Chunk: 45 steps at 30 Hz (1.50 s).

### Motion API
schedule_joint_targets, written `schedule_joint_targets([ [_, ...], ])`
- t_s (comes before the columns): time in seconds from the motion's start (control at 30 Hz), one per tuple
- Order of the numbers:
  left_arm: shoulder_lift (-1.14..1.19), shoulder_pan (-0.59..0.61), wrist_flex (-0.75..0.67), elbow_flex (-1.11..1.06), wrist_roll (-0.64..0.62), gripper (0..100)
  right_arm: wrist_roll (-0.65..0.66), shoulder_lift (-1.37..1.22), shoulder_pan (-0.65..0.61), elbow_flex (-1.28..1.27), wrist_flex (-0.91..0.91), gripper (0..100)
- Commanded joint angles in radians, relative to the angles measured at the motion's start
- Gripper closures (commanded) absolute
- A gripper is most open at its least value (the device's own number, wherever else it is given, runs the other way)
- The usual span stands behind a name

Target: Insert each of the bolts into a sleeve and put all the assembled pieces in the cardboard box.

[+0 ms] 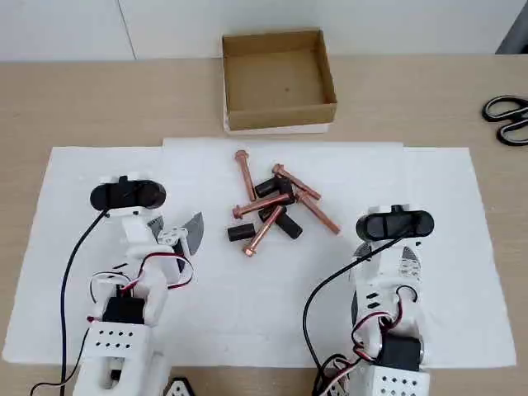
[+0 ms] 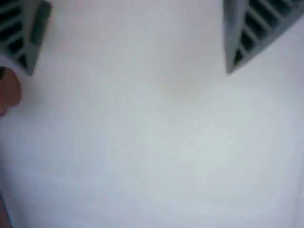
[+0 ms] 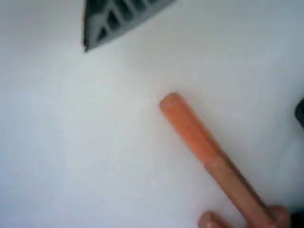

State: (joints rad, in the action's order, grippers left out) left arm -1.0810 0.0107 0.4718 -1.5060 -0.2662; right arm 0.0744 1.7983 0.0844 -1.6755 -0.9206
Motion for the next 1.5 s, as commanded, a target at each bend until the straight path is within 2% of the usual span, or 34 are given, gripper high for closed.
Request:
schedule_joint_targets([
  [0.0,-0.012,-0.002,-0.017,0.005,0.000,75,-0.011,0.013,-0.007,-0.008,0.002,79.8],
  [1.2,-0.012,-0.002,-0.017,0.005,0.000,75,-0.002,0.013,-0.016,-0.003,0.033,79.8],
  [1.3,-0.012,-0.002,-0.017,0.005,0.000,75,0.006,0.013,-0.015,0.049,0.027,79.8],
  [1.47,-0.012,-0.002,-0.017,0.005,0.000,75,0.112,0.013,-0.007,0.224,-0.070,79.8],
])
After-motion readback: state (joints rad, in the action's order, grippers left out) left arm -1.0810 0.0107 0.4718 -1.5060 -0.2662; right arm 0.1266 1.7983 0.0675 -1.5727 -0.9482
